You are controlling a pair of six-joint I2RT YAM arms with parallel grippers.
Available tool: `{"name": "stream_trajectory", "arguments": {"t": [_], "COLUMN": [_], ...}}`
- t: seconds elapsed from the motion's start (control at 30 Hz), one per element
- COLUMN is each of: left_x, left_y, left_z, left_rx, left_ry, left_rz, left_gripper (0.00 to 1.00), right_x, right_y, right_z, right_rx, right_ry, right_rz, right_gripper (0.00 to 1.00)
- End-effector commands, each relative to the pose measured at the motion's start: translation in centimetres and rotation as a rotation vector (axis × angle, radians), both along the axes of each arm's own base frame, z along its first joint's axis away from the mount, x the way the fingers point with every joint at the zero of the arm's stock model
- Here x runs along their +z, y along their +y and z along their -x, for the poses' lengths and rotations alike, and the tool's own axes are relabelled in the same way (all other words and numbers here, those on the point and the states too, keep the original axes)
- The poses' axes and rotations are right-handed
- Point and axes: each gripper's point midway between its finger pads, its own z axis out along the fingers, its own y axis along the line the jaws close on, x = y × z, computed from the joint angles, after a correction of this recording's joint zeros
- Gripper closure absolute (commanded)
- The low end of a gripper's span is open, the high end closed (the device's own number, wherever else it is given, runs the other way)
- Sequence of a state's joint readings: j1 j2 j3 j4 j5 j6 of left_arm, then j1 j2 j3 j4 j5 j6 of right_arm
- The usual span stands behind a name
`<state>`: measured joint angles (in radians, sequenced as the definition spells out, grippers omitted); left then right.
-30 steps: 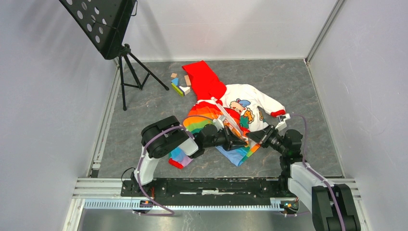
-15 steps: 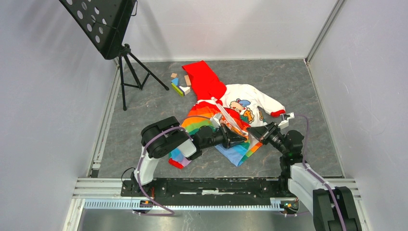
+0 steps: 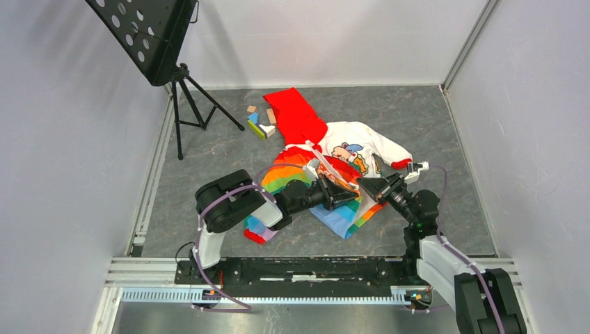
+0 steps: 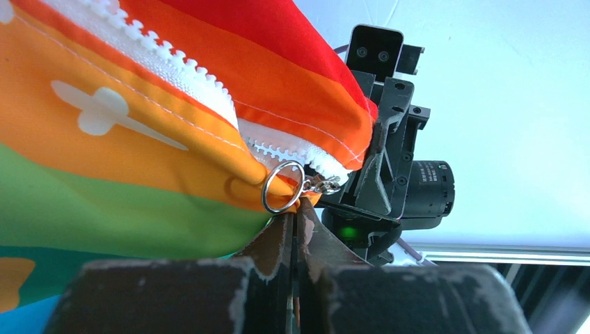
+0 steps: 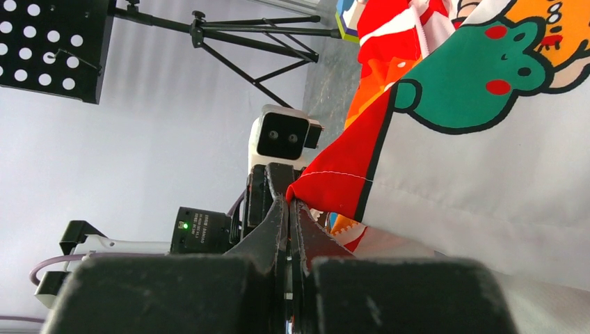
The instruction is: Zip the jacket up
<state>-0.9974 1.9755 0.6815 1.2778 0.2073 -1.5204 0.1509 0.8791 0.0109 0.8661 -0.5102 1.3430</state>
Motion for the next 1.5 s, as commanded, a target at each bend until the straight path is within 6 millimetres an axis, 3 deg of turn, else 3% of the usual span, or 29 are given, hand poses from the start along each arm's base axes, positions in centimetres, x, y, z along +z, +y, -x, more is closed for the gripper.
{"name": "stream_trajectory", "arguments": {"t": [0.0, 0.2, 0.47, 0.8, 0.97, 1.1, 1.27, 1.47], "left_x": [1.5, 1.3, 1.0, 3.2, 2.7, 1.6, 3.5, 1.2], "left_y": [-1.2, -0.8, -1.2, -1.7, -2.7, -1.7, -1.1, -1.1], "left_z": [2.8, 2.5, 2.3, 2.2, 1.7, 1.1, 0.0, 0.8], "left_rx": [-0.116, -0.105, -0.107, -0.11, -0.115, -0.065, -0.017, -0.051], "left_ry": [-0.123, -0.2, -0.209, -0.17, -0.109, -0.111, -0.187, -0.124], "left_rz": [-0.061, -0.216, -0.278, -0.217, -0.222, -0.302, -0.347, -0.353], "left_gripper": [0.98, 0.98, 0.98, 0.98, 0.98, 0.98, 0.98, 0.98], "right_x": [-13.9, -15.2, -16.5, -17.8, -17.7, -18.3, -18.8, -18.4], "right_y": [-1.5, -1.4, -1.4, -1.9, -1.8, -2.0, -2.1, -2.1], "right_z": [8.3, 8.5, 8.8, 9.3, 9.1, 9.6, 10.3, 9.9], "right_rx": [-0.023, -0.006, 0.004, 0.018, 0.022, 0.024, 0.022, 0.016], "right_ry": [0.344, 0.381, 0.421, 0.406, 0.383, 0.392, 0.404, 0.393], "right_rz": [0.071, 0.132, 0.202, 0.299, 0.312, 0.328, 0.327, 0.318], "right_gripper": [1.0, 1.0, 1.0, 1.0, 1.0, 1.0, 1.0, 1.0]}}
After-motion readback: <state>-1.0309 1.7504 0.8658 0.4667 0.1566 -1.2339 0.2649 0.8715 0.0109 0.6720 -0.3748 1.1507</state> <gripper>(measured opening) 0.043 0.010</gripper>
